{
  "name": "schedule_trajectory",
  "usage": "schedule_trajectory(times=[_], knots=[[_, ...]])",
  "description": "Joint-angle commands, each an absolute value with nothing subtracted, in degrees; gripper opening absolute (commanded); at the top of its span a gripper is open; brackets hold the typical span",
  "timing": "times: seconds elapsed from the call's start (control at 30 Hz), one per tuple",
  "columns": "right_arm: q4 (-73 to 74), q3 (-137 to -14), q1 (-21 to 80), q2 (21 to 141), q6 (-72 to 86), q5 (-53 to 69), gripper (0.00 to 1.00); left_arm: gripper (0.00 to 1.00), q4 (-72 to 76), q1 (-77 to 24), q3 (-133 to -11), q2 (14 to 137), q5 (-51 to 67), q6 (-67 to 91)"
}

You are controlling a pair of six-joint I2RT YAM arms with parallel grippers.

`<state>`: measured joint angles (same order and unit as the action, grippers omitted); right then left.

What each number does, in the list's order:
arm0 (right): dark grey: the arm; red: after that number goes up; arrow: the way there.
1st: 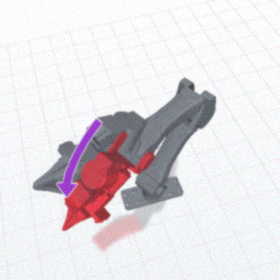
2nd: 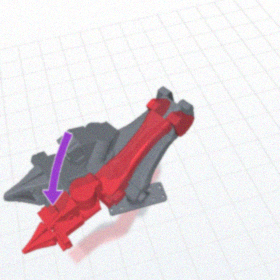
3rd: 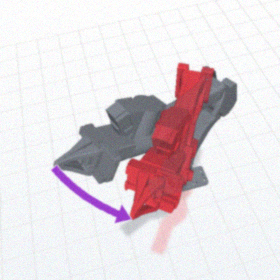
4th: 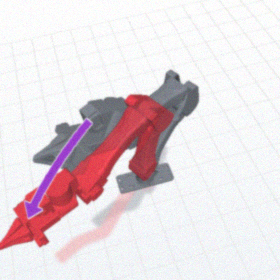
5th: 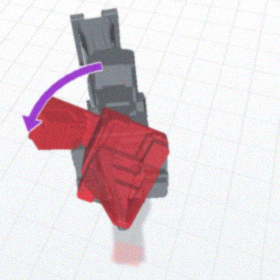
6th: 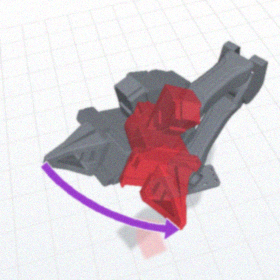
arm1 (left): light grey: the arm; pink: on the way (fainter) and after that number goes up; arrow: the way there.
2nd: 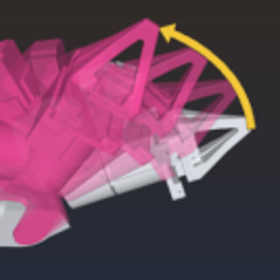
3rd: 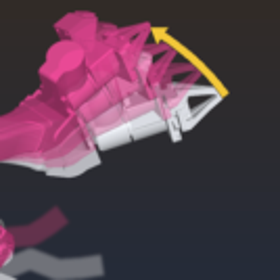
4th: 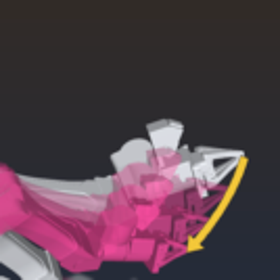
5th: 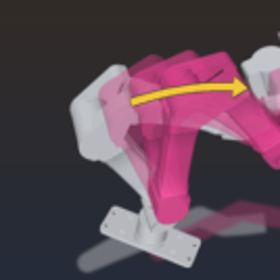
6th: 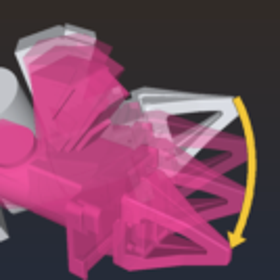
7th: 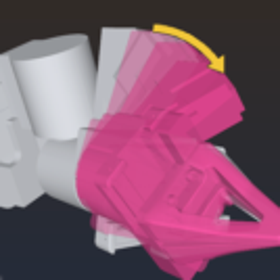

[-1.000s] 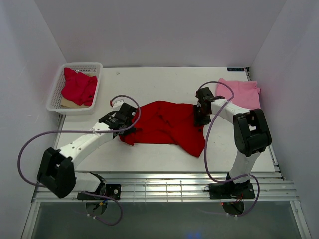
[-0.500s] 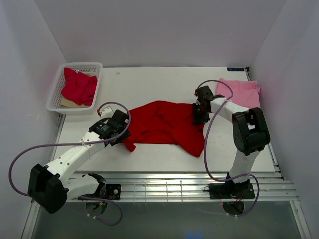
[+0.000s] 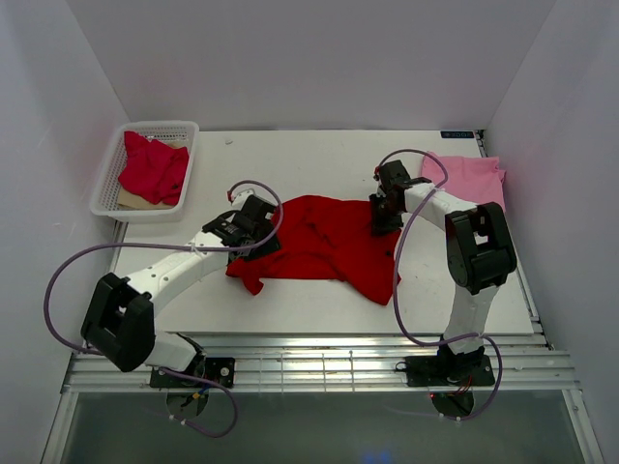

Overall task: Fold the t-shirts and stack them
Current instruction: Flatten out the tshirt

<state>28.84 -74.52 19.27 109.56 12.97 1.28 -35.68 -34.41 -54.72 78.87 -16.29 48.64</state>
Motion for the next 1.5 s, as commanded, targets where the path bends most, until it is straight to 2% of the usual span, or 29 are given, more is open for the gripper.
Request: schedule_trajectory(times=[0.0,0.13,0.2,0.67,0.97,1.23,1.33,1.47], knots=[[29.71,-76.38,18.98,109.51,12.04,1.05,0.31,0.59,-30.77,-35.77,-59.23,80.94,-12.84,44.39],[29.53,-76.20,18.98,109.34,11.95,2.02,0.11,0.59,-30.15,-37.35,-59.68,85.42,-12.05,43.42],[29.53,-75.77,18.98,109.25,11.95,2.20,0.08,0.59,-29.88,-37.70,-59.33,87.79,-11.34,43.16],[29.44,-73.39,18.98,108.19,12.30,1.85,0.12,0.57,-31.55,-42.45,-58.62,92.90,-12.04,43.77],[29.36,-72.69,18.98,107.84,12.30,2.28,0.12,0.57,-36.30,-43.68,-60.21,91.76,-23.72,45.26],[29.27,-72.07,18.98,107.49,12.30,2.72,0.12,0.57,-36.04,-43.68,-58.89,94.21,-25.66,46.67],[29.27,-71.63,18.98,107.40,12.30,2.64,0.12,0.56,-35.24,-43.68,-58.45,95.18,-26.01,46.23],[29.18,-71.11,18.90,107.14,12.39,1.93,0.11,0.49,-35.16,-43.68,-58.27,97.29,-26.02,45.88]])
